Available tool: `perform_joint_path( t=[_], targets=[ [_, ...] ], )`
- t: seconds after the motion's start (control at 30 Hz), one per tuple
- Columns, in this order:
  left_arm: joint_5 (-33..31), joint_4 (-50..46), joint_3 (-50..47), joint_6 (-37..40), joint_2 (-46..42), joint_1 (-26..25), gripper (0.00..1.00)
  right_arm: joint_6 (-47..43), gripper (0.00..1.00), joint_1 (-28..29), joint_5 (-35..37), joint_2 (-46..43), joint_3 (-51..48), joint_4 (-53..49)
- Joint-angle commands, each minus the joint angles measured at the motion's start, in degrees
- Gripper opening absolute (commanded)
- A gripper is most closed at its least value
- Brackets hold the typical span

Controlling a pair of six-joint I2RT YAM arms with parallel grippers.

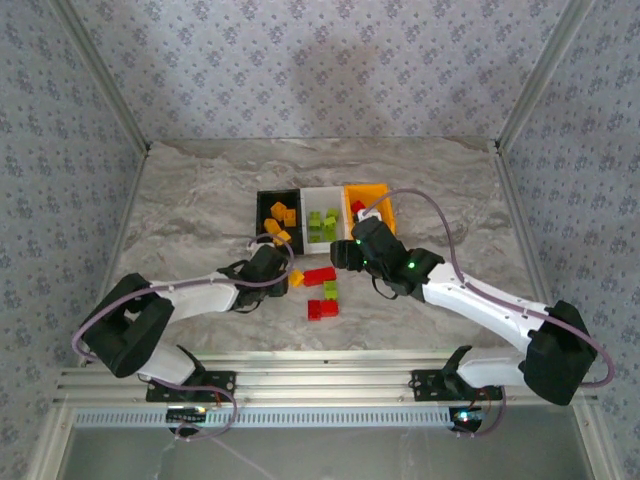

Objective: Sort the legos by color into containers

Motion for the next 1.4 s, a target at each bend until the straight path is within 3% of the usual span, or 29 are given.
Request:
perform_joint_path(
  t=[0.0, 0.2, 0.47, 0.57, 0.67, 0.83, 1.03, 1.27, 1.37],
  targets=[
    [-0.4, 1.9, 0.8, 1.5, 3.2, 0.6, 0.56, 1.0, 0.71, 0.0, 1.1, -0.5, -0.8, 0.8],
    [-2.4, 3.5, 3.4, 3.7, 5.7, 0.6, 0.60, 1.1, 0.71, -0.1, 1.3, -0.8, -1.2, 0.8],
    [-8.1, 3.1, 4.9, 5.9, 9.1, 0.7, 0.54, 1.1, 0.71, -0.1, 1.3, -0.7, -1.6, 1.4],
    [-8.8, 5.4, 3.7, 6.3, 8.9, 0.7, 0.70, 1.2, 0.71, -0.2, 1.1, -0.5, -1.8, 1.7],
    [-8.8, 9.1, 1.8, 6.4, 8.5, 0.7, 0.73, 1.2, 0.71, -0.4, 0.9, -0.4, -1.9, 1.8],
    [-7.4, 11.9, 1.0, 7.0, 8.7, 0.7, 0.48, 1.3, 0.71, -0.4, 0.9, -0.8, -2.1, 1.8],
    [-6.3, 9.0, -1.4, 4.2, 4.2, 0.6, 0.33, 1.3, 0.71, -0.8, 1.3, -2.0, -2.4, 1.3],
    [-5.3, 0.0, -2.6, 0.5, -14.4, -1.2, 0.29, 1.7, 0.71, -1.6, 1.4, -3.4, -3.3, 1.4],
    [-5.1, -3.4, 1.6, 1.1, -17.6, 0.0, 0.29, 1.9, 0.71, -1.9, 1.5, -3.9, -4.2, 1.6]
  ],
)
